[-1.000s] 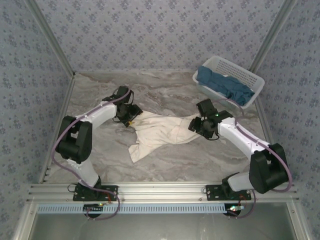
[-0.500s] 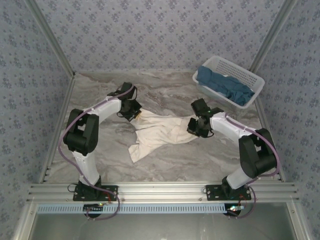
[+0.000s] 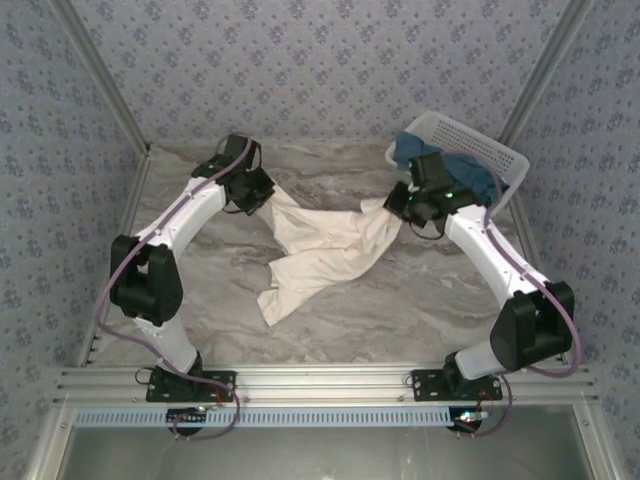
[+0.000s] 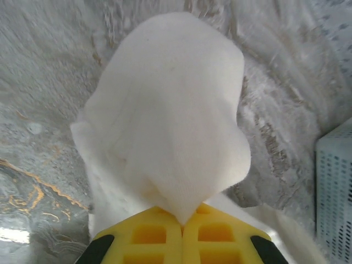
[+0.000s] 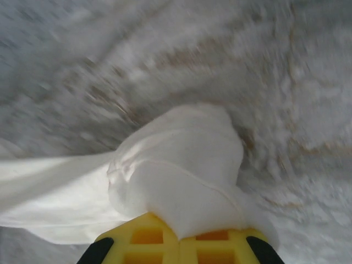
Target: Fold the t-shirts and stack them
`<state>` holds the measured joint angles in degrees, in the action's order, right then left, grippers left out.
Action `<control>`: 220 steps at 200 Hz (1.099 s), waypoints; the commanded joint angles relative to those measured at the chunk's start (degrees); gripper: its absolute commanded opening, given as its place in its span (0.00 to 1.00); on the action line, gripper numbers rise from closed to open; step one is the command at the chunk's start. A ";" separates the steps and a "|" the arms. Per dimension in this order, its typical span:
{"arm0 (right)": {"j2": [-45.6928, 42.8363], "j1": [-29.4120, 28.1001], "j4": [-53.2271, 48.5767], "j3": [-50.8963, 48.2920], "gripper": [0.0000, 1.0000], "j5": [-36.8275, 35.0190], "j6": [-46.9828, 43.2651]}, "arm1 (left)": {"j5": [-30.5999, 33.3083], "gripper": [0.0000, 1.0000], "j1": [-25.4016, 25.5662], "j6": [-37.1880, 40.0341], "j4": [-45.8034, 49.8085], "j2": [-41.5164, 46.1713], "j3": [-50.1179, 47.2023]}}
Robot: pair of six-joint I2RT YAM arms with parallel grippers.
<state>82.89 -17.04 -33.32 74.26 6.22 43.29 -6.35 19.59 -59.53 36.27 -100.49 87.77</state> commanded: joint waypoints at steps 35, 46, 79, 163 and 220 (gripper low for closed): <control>-5.01 6.58 15.77 9.03 0.00 7.02 4.78 | 2.02 0.00 -4.95 3.86 4.86 7.05 4.07; -5.37 7.53 17.37 10.27 0.00 7.95 5.53 | 3.09 0.00 -5.87 4.60 4.86 8.72 4.25; -5.98 9.63 22.30 11.02 0.00 13.45 8.66 | 8.46 0.00 -6.93 8.06 4.54 14.88 4.44; -11.42 10.69 25.53 8.25 0.00 17.22 9.19 | 9.24 0.00 -7.03 10.26 -0.85 23.76 0.14; -16.12 18.13 27.09 12.32 0.00 18.64 9.52 | -5.62 0.00 1.66 14.09 -8.23 24.37 -0.67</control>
<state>70.04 -3.05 -10.24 82.48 24.10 52.16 -5.32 16.05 -49.41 33.52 -77.67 87.48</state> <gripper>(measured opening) 0.063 0.043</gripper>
